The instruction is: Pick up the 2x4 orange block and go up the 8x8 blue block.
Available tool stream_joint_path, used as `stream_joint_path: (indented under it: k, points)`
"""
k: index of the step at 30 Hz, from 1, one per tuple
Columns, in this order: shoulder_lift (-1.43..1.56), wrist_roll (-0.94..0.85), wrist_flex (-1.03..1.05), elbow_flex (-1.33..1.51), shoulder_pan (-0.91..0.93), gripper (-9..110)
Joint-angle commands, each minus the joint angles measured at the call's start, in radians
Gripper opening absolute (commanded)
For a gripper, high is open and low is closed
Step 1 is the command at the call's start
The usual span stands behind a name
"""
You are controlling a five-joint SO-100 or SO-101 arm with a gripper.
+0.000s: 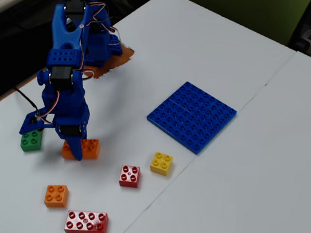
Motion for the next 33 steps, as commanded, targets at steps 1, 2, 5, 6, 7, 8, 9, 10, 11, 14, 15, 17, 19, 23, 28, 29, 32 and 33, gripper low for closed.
stream_joint_path:
  k: [1, 2, 5, 6, 7, 8, 9, 10, 11, 14, 15, 17, 19, 23, 28, 29, 32, 33]
  points:
    - [0.009, -0.008, -0.029, -0.044, 0.002, 0]
    - [0.011, -0.011, -0.032, -0.044, 0.002, 0]
    - [0.02, -0.014, -0.035, -0.044, -0.003, 0]
    - [0.026, -0.014, -0.037, -0.044, -0.006, 0]
    - [0.035, -0.014, -0.038, -0.044, -0.009, 0]
    - [0.044, -0.014, -0.038, -0.044, -0.015, 0]
    - [0.054, -0.014, -0.034, -0.044, -0.021, 0]
    - [0.066, -0.015, -0.031, -0.044, -0.029, 0]
    - [0.078, -0.02, -0.029, -0.044, -0.038, 0]
    - [0.121, -0.023, -0.011, -0.044, -0.069, 0]
    - [0.135, -0.025, -0.003, -0.044, -0.081, 0]
    - [0.164, -0.028, 0.011, -0.044, -0.106, 0]
    - [0.196, -0.037, 0.018, -0.044, -0.132, 0]
    - [0.261, -0.057, 0.035, -0.044, -0.19, 0]
    - [0.347, -0.087, 0.038, -0.044, -0.278, 0]
    - [0.36, -0.089, 0.041, -0.044, -0.295, 0]
    - [0.396, -0.086, 0.058, -0.044, -0.347, 0]
    - [0.405, -0.089, 0.06, -0.044, -0.364, 0]
